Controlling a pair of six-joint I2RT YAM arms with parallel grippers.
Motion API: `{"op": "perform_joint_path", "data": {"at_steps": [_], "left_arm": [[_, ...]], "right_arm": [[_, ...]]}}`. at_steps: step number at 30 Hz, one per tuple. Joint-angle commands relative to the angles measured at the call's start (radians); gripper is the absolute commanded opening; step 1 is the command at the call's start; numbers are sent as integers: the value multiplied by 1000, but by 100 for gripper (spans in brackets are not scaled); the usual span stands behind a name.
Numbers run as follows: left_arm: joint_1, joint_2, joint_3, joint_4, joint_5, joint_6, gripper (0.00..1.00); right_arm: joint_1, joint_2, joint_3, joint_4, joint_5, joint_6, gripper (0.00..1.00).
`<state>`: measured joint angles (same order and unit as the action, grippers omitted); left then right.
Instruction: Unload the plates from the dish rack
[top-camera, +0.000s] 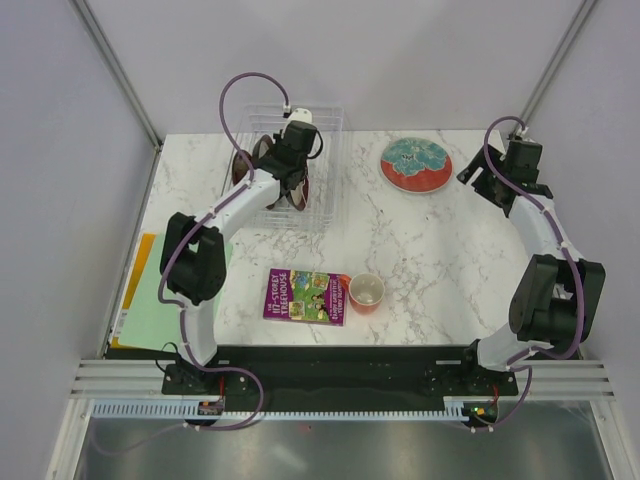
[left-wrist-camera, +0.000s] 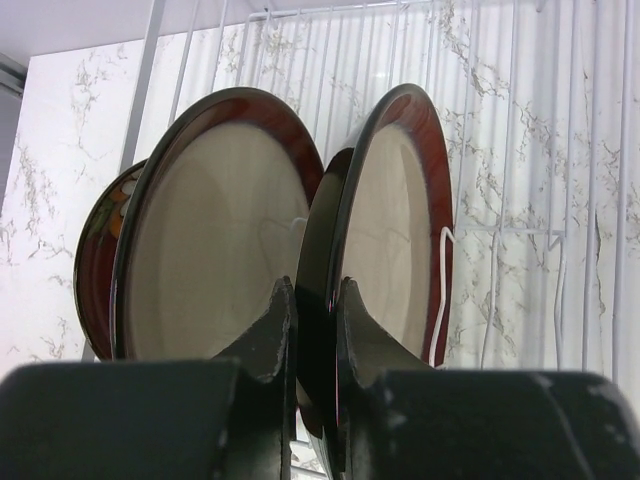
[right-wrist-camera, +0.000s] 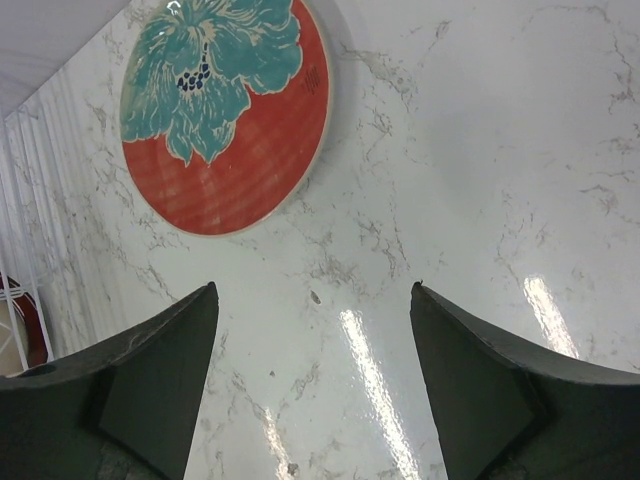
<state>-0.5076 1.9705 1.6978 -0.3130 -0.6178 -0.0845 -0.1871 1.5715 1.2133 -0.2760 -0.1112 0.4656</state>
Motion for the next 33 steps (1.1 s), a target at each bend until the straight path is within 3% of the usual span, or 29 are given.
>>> {"op": "perform_joint_path", "data": {"at_steps": [1,10,21,27,33], "left_arm": [[-12,30,74,-1,-129,26,2],[-49,90,223,-1,-367,129,2],[-65,28,312,0,-419,207,2],[-91,27,376,28,-506,337,2],[-124,-82,361,19,-426,332,2]], "right_arm": [[0,-24,-14,17,-10,-16,84],[0,-39,-38,17,-19,-22,84],[2,-82,-64,17,-39,-22,84],[2,-110,-75,11,-57,-16,84],[20,-157,-48,0,-154,-25,82]]}}
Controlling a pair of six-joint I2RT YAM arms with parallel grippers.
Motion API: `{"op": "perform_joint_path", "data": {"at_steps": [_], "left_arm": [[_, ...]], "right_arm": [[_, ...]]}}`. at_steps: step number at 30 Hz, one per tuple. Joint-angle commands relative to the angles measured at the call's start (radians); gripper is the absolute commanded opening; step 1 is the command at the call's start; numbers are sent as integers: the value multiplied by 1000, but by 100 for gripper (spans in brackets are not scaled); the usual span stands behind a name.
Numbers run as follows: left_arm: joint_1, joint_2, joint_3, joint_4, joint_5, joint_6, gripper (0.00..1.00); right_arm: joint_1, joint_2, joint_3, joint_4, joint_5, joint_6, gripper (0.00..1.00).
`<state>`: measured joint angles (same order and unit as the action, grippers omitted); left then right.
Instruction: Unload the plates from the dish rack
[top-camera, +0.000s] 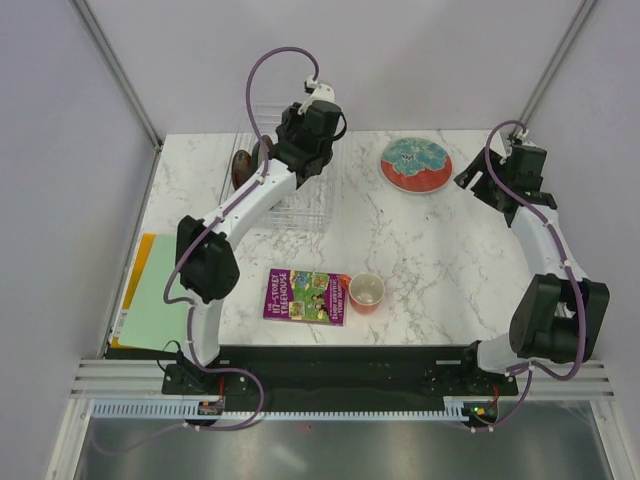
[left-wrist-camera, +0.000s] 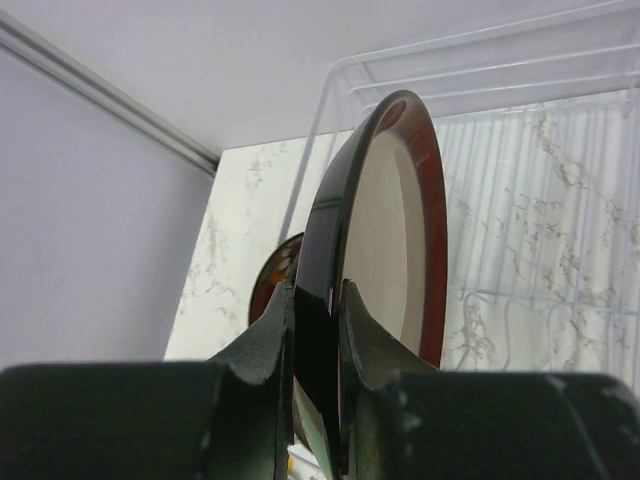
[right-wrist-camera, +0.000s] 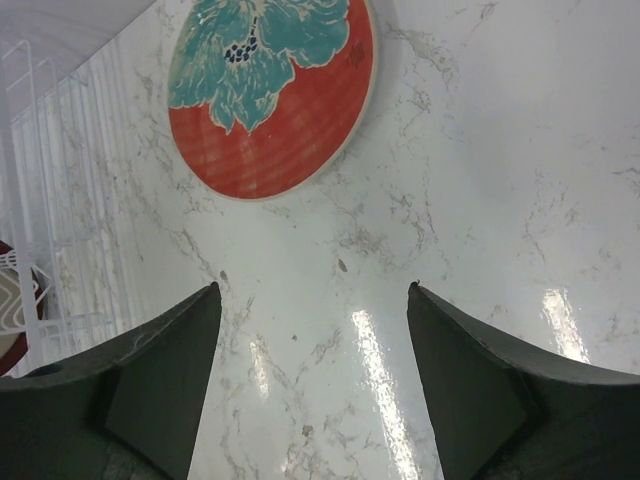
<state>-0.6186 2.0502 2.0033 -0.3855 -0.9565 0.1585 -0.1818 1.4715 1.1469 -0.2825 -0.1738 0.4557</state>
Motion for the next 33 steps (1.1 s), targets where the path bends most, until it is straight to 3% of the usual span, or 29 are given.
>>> {"op": "perform_joint_path", "data": {"at_steps": [1,5,7,13,16,25,33], "left_arm": [[-24,-177,55,56,-62,70,2],[-70,-255,66,-123,100,-107,2],[-70,-301,57,-185,264,-235,2],[-66,-363,-34,-167,614,-404,2],[-58,-387,-130,-101,737,-467,2],[11,-461,-337,126,984,-646,2],[163,-590,-564,368,1182,-803,2]], "right_arm": [[22,-65,27,8,-127,-15,82],[77,-80,60,54,-246,6,84],[117,-91,62,86,-309,47,85],[223,-85,31,275,-441,191,85],[249,-82,14,362,-469,227,86],[257,-79,-19,364,-477,216,86],[255,-71,-39,284,-421,150,87]]}}
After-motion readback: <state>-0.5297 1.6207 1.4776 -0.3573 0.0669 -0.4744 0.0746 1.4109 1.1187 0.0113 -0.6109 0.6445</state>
